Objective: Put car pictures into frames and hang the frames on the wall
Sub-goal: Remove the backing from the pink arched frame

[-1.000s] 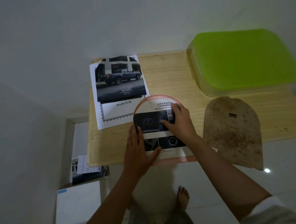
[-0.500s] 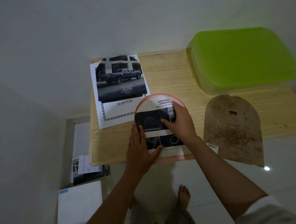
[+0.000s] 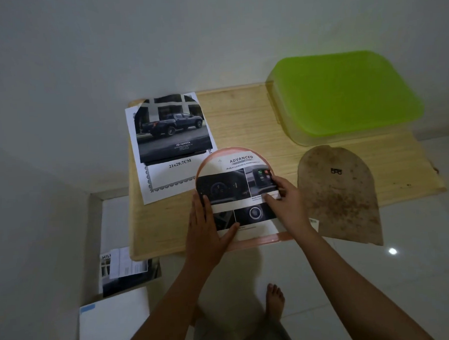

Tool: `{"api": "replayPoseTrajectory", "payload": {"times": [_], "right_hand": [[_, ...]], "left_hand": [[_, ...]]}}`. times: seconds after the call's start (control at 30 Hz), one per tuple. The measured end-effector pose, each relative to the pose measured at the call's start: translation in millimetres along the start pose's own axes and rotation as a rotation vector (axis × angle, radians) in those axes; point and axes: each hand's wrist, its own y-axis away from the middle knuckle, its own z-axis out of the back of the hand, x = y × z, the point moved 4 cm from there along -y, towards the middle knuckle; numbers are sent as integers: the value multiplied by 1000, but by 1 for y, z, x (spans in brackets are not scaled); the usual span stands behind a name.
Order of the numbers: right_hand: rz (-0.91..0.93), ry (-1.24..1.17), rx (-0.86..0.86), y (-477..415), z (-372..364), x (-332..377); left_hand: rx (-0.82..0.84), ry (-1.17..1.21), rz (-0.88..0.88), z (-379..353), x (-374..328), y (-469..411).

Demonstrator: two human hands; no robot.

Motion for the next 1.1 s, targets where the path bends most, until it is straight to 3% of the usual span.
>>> {"api": "replayPoseTrajectory", "payload": {"times": [0.13, 0.27, 0.63, 0.83, 0.9, 0.97, 1.1], "right_hand": [[-90, -188, 57, 13, 1, -4], [-137, -230, 185, 18, 0, -5], [-14, -280, 168, 32, 31, 22], [-10, -360, 77, 30, 101, 5], [-34, -371, 61, 27, 134, -12], [-52, -349, 45, 22, 169, -33], [-85, -237, 37, 7, 236, -82]], "left_hand": [[11, 34, 20, 0, 2, -1], [22, 68, 38, 3, 2, 0], [2, 239, 57, 19, -26, -3], [71, 473, 11, 17, -102, -15], [5, 544, -15, 6, -132, -22], [-43, 591, 18, -9, -162, -28], [34, 676, 21, -61, -222, -33]]}}
